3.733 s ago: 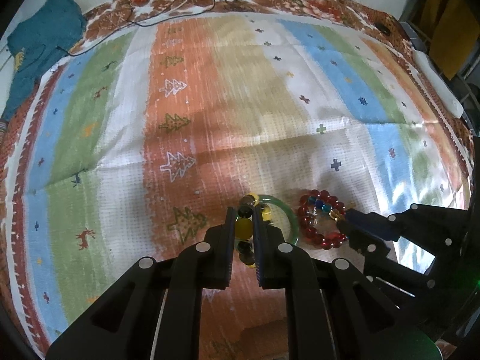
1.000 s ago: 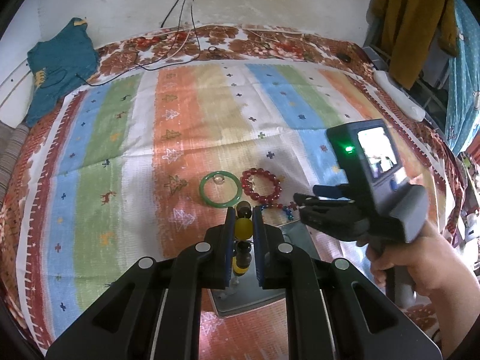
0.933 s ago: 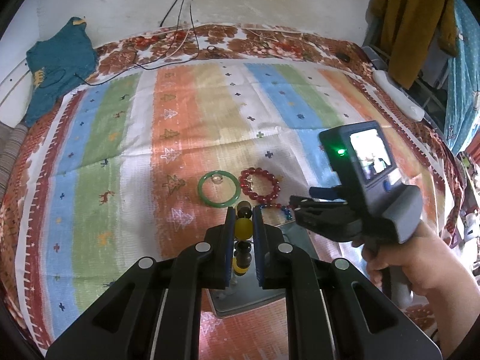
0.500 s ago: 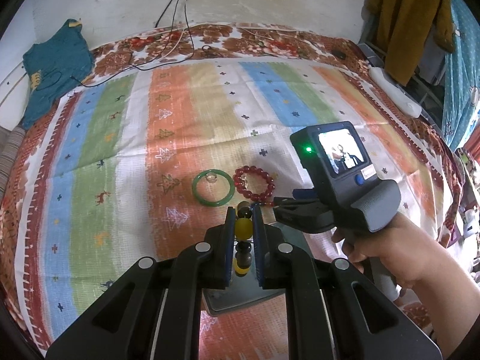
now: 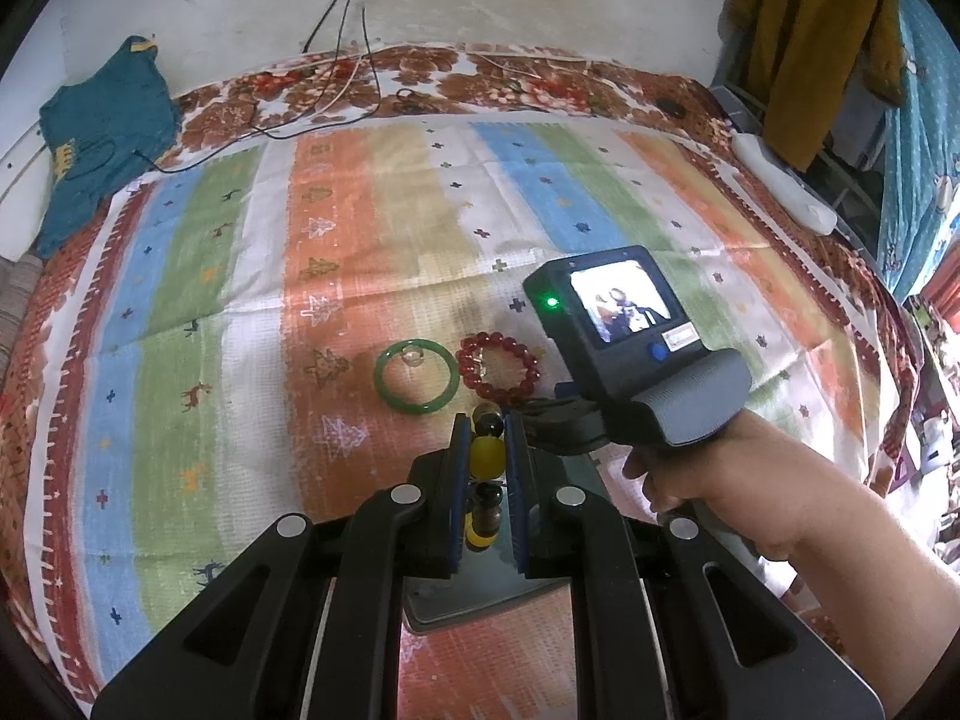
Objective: Organize jewelry
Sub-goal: 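Grasp the multicolour bead bracelet with the right tool while the left holds the yellow-black bracelet over the tin, then carry the multicolour bracelet to the tin with the right tool while the left releases the yellow-black bracelet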
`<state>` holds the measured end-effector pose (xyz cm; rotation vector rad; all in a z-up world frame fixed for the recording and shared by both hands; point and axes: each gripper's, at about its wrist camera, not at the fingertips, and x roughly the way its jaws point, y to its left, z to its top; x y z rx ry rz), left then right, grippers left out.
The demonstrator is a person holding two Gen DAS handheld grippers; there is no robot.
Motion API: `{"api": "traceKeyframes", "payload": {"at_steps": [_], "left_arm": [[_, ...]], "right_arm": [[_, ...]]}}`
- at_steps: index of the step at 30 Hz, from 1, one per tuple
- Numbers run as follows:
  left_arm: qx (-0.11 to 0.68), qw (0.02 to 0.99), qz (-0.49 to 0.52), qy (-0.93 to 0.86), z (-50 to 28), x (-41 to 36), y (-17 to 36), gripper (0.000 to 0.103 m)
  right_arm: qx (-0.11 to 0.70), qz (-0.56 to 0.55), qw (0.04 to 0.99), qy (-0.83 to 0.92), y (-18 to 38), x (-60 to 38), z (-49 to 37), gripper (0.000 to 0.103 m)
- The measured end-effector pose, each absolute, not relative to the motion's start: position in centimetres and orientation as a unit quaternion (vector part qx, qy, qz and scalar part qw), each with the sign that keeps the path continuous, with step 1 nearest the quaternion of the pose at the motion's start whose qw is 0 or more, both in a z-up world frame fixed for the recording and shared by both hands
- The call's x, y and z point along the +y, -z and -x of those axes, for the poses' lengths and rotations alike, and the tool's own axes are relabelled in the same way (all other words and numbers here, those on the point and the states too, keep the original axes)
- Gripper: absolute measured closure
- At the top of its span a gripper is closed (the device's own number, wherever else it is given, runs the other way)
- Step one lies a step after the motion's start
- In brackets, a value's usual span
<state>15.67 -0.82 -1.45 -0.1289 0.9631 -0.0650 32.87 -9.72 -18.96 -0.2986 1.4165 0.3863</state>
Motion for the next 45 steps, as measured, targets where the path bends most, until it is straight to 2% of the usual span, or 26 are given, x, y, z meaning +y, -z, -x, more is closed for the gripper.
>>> {"api": "traceKeyframes", "payload": {"at_steps": [7,8,9,13,28,45], "left_arm": [[0.462,0.884,0.063,0.03,-15.8,-0.9,1.4,0.092],[0.463,0.884,0.064,0.03,-15.8,-0.9,1.4,0.092],[0.463,0.884,0.065,0.029,-15.9,-0.8,1.4,0.092],[0.464,0.883,0.063,0.027,-16.0,-0.7,1.5,0.093],[0.47,0.88,0.066,0.023,-16.2,-0.1,1.9,0.095],[0.468,0.88,0.078,0.013,-15.6,1.0,2.0,0.094]], "right_arm": [[0.647,0.13,0.73,-0.178,19.5,-9.1,-33.1,0.071],[0.648,0.126,0.73,-0.178,19.6,-9.2,-33.2,0.073],[0.648,0.126,0.731,-0.174,19.6,-9.3,-33.2,0.086],[0.65,0.115,0.729,-0.18,19.6,-10.5,-32.9,0.093],[0.633,0.097,0.744,-0.19,18.0,-10.9,-32.6,0.093],[0.564,0.086,0.79,-0.225,10.8,-11.7,-29.5,0.093]]}}
